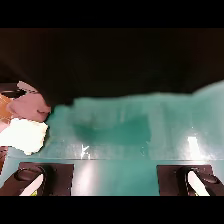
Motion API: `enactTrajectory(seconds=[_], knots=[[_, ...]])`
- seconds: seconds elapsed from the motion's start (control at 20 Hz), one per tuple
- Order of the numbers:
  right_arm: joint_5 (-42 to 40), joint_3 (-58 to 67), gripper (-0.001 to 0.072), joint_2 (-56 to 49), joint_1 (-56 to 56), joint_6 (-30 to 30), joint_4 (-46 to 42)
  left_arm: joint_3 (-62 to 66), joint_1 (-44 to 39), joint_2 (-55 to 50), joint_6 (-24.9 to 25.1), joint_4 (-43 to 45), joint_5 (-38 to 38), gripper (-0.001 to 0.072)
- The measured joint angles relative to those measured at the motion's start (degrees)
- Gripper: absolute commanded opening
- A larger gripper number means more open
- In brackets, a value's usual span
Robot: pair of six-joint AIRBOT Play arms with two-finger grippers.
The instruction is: Fold the shirts.
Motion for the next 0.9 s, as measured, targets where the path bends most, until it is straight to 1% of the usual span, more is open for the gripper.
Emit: enactTrajectory(seconds=[0.15,0.35,0.55,0.75,0.8,0.85,0.9], knots=[[4.22,1.27,0.0016,-4.46,-2.27,0.26,2.05,-5.55,0.0,-0.72,-0.35,-0.04,0.37,0.0023],[6.51,-6.03,0.0016,-12.79,0.59,1.4,2.71,-15.69,0.0,-6.75,-0.52,0.26,-3.19,0.0025],[5.55,-14.36,0.0016,-24.11,5.62,1.77,-0.94,-25.18,0.02,-18.78,-0.5,0.24,-5.22,0.0025],[1.31,-16.15,0.0018,-36.85,8.04,1.99,-1.7,-29.35,0.04,-32.87,1.53,-0.02,-2.03,0.0028],[0.5,-15.19,0.0019,-39.98,8.33,1.99,-1.05,-29.79,0.04,-35.76,2.1,-0.02,-1.01,0.024],[-0.11,-13.79,0.0044,-42.77,8.44,1.97,-0.26,-30.12,0.09,-38.18,2.56,0.2,0.02,0.0562],[-0.15,-12.28,0.0239,-45.22,8.57,1.99,0.39,-30.29,0.26,-39.93,2.82,0.24,1.2,0.0556]])
